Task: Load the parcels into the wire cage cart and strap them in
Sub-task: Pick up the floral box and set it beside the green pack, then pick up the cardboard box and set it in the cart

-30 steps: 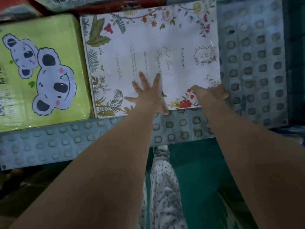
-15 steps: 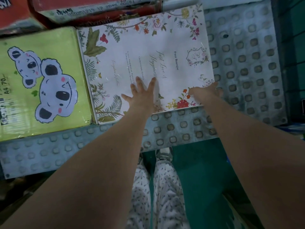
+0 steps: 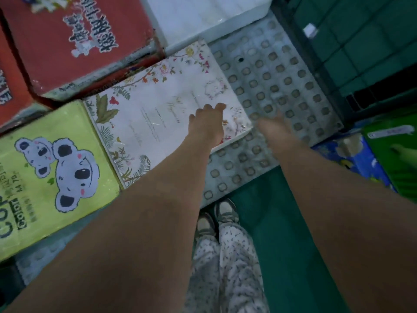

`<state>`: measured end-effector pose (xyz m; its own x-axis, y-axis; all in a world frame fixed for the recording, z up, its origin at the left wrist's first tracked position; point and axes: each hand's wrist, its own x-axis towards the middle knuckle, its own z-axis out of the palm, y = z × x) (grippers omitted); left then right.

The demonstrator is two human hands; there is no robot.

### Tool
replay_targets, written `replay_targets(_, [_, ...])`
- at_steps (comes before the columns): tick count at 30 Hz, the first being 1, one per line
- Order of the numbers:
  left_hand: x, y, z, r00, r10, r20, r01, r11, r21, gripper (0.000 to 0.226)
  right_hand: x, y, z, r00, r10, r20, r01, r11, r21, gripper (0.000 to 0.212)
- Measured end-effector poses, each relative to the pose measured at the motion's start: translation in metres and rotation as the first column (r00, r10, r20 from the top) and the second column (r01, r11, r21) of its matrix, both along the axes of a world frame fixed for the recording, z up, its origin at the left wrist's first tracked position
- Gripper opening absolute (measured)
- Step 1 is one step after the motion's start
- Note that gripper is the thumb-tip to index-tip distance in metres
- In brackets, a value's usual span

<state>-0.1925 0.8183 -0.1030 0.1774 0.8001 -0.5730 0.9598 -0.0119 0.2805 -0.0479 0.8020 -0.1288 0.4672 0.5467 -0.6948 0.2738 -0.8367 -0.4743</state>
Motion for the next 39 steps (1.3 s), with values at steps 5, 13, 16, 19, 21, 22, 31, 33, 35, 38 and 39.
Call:
replay_targets(5, [0.050,-0.026,0.031,0.983,-0.050,0.178,0.066,0.995,-0.081,0.060,0.045,-0.051,0.028,0.977,-0.201,-0.073,0.204,0.979,0.031,0.057])
replay_targets(13, [0.149,-0.088,0.055,0.927,-0.219,0.304,0.260,0.960,-0.101,0.051,0.123,-0.146,0.049,0.890,-0.450,-0.079,0.452,0.892,0.013,0.056])
replay_targets(16, [0.196,-0.121,0.051,0.909,-0.269,0.320,0.318,0.942,-0.110,0.047,0.159,-0.192,0.047,0.833,-0.550,-0.057,0.551,0.835,-0.001,0.055])
replay_targets(19, [0.234,-0.161,0.042,0.896,-0.288,0.338,0.344,0.931,-0.121,0.048,0.188,-0.240,0.041,0.797,-0.600,-0.070,0.600,0.800,-0.027,0.060])
replay_targets(21, [0.253,-0.187,0.034,0.894,-0.287,0.344,0.352,0.924,-0.146,0.048,0.200,-0.273,0.039,0.785,-0.615,-0.076,0.612,0.789,-0.058,0.063])
replay_targets(22, [0.262,-0.200,0.032,0.895,-0.286,0.343,0.355,0.921,-0.158,0.048,0.207,-0.290,0.037,0.778,-0.624,-0.081,0.621,0.782,-0.062,0.064])
replay_targets(31, [0.380,-0.328,0.010,0.870,-0.373,0.321,0.468,0.828,-0.308,0.056,0.299,-0.449,0.009,0.695,-0.718,-0.020,0.713,0.693,-0.106,0.058])
replay_targets(33, [0.392,-0.350,-0.003,0.883,-0.359,0.301,0.456,0.808,-0.374,0.059,0.309,-0.478,-0.003,0.675,-0.737,-0.001,0.731,0.670,-0.132,0.056])
replay_targets(35, [0.400,-0.372,-0.019,0.895,-0.347,0.279,0.439,0.795,-0.418,0.061,0.316,-0.506,-0.016,0.648,-0.762,0.005,0.752,0.638,-0.167,0.055])
replay_targets(38, [0.406,-0.396,-0.048,0.907,-0.344,0.242,0.419,0.790,-0.447,0.060,0.320,-0.538,-0.037,0.630,-0.776,0.000,0.761,0.618,-0.195,0.053])
replay_targets(39, [0.409,-0.403,-0.060,0.913,-0.338,0.228,0.407,0.792,-0.454,0.060,0.323,-0.548,-0.048,0.623,-0.782,0.000,0.766,0.610,-0.203,0.052])
